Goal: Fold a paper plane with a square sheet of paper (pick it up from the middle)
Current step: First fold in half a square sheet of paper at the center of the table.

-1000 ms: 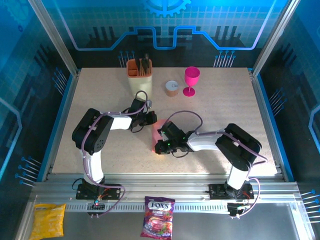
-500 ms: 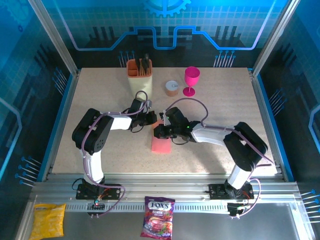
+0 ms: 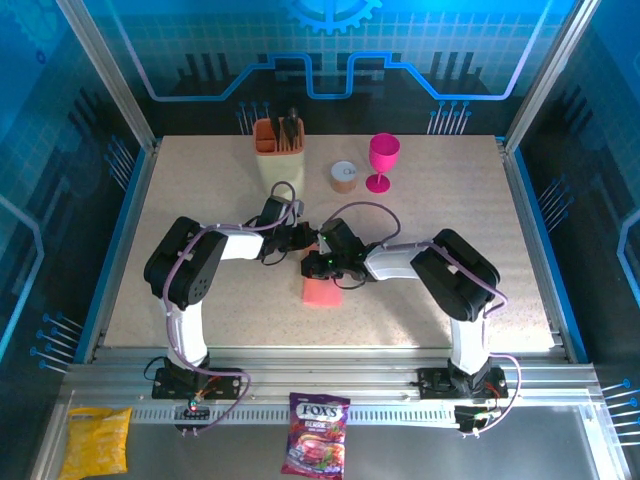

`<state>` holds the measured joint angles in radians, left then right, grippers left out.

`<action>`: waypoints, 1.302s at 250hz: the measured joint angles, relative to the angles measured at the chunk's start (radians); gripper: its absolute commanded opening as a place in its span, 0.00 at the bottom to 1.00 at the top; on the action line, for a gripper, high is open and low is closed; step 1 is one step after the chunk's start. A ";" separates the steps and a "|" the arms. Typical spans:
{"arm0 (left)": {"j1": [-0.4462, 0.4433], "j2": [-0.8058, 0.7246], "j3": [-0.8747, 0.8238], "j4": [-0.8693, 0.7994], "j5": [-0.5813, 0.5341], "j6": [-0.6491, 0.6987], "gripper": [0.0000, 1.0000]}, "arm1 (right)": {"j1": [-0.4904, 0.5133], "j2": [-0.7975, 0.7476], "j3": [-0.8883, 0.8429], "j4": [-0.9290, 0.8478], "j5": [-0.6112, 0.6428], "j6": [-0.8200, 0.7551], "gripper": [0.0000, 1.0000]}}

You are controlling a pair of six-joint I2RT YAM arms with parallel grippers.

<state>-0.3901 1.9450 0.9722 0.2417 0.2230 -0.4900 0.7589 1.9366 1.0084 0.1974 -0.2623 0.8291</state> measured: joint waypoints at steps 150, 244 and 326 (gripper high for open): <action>0.000 0.001 -0.001 -0.005 0.018 -0.001 0.00 | 0.098 -0.058 -0.125 0.060 0.109 -0.091 0.00; 0.000 0.001 -0.001 -0.003 0.018 -0.001 0.00 | 0.236 -0.149 -0.258 0.103 0.146 -0.084 0.00; -0.021 -0.145 -0.064 -0.073 0.018 -0.031 0.04 | 0.166 -0.608 -0.476 -0.150 0.142 -0.024 0.00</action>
<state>-0.4110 1.8000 0.9081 0.1688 0.2405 -0.5213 0.9253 1.3281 0.5323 0.0475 -0.1204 0.8047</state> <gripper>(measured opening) 0.051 0.061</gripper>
